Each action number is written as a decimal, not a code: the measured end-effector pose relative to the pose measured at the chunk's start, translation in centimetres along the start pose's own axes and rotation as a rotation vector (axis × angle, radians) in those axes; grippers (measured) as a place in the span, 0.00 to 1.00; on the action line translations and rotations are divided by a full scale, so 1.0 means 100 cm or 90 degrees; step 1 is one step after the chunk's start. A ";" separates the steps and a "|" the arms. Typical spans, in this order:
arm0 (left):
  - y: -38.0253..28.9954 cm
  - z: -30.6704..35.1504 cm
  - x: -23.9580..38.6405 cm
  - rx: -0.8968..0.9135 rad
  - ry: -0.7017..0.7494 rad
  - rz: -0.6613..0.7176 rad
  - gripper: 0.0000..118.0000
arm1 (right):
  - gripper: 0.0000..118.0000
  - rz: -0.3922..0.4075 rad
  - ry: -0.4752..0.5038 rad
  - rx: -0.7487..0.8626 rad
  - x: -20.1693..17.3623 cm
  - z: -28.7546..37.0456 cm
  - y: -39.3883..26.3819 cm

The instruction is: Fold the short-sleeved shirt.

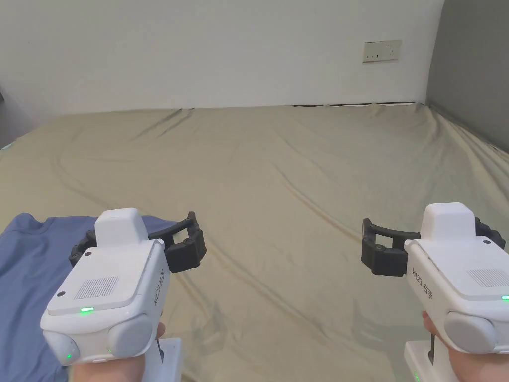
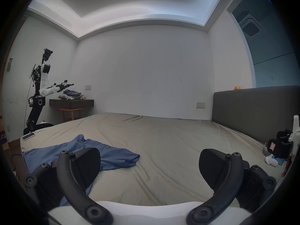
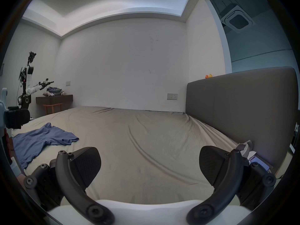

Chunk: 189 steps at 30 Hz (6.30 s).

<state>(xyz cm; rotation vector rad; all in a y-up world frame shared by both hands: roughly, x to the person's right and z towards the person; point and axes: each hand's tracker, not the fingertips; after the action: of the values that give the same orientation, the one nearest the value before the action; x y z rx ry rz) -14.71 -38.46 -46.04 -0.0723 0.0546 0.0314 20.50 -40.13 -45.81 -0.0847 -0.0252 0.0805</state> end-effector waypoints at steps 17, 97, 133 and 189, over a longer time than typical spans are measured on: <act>-0.004 -0.002 0.003 -0.011 -0.013 -0.024 1.00 | 1.00 0.002 -0.014 -0.011 0.001 -0.002 0.001; -0.022 -0.150 -0.274 -0.298 0.171 0.029 0.00 | 0.00 0.067 0.374 -0.034 -0.260 -0.098 0.020; -0.011 -0.240 -0.314 -0.333 0.169 -0.006 0.02 | 0.00 -0.022 0.313 -0.116 -0.187 -0.101 -0.001; 0.087 -0.112 0.123 -0.103 -0.377 0.006 0.92 | 0.00 -0.041 -0.024 -0.010 0.046 0.044 0.064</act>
<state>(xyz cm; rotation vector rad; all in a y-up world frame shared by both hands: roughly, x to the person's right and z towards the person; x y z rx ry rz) -3.32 -30.22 -58.52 -0.2220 -0.5399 0.0659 24.49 -33.06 -41.88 -0.0980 -0.0656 0.0173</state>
